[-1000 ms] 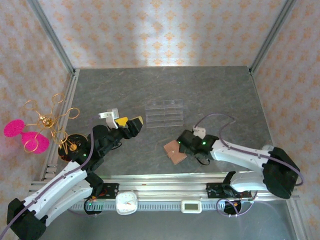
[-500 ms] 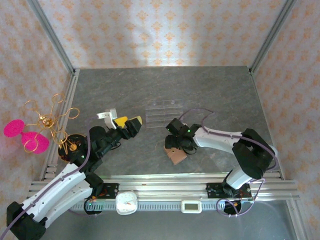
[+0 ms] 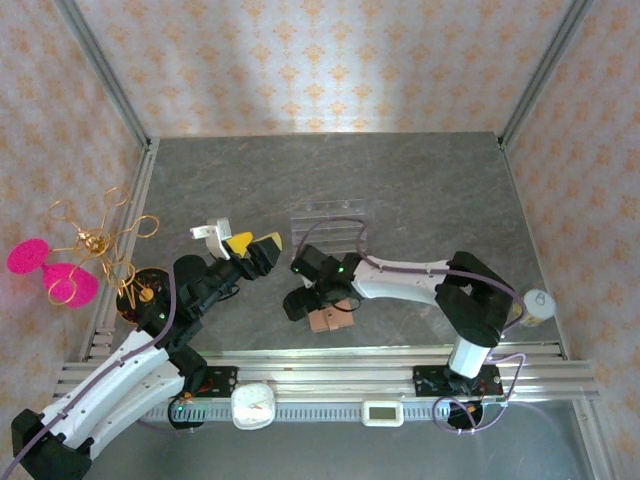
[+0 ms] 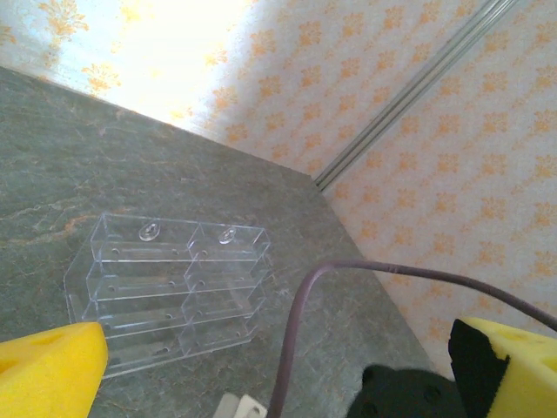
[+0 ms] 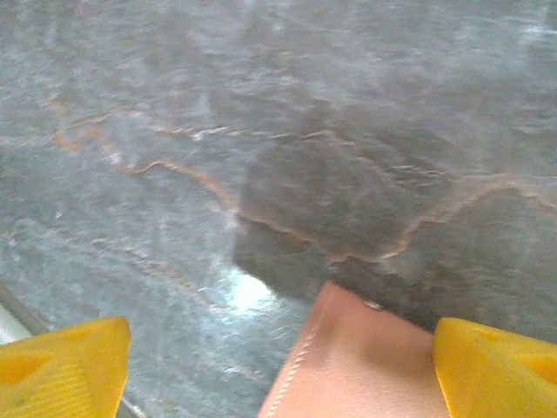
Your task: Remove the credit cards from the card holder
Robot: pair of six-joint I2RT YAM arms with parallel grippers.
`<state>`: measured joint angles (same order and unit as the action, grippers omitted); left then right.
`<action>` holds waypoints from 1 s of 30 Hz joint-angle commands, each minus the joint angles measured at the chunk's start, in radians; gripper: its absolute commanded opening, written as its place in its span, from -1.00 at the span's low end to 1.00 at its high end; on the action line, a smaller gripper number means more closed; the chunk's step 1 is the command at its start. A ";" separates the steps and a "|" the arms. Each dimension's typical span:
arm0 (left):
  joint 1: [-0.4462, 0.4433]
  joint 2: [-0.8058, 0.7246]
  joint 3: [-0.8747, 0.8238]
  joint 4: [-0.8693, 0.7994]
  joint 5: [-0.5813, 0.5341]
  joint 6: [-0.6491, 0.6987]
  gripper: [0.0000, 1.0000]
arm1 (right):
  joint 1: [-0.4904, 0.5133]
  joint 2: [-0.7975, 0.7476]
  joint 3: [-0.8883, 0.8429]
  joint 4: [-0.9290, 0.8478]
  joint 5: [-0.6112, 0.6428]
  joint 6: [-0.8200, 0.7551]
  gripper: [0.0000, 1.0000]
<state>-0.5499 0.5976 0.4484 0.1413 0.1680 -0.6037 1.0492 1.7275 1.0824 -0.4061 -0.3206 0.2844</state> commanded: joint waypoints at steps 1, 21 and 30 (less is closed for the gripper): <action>-0.002 -0.013 0.015 -0.011 -0.015 0.012 0.98 | 0.023 -0.066 0.001 -0.049 0.144 0.066 0.75; -0.001 -0.051 0.010 -0.029 -0.059 0.028 0.99 | 0.057 -0.426 -0.386 -0.027 0.155 0.979 0.31; -0.002 -0.091 0.011 -0.036 -0.059 0.032 0.98 | 0.019 -0.424 -0.448 0.085 0.200 1.050 0.12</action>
<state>-0.5499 0.5232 0.4484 0.1154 0.1223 -0.5934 1.0866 1.3060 0.6369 -0.3759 -0.1780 1.2892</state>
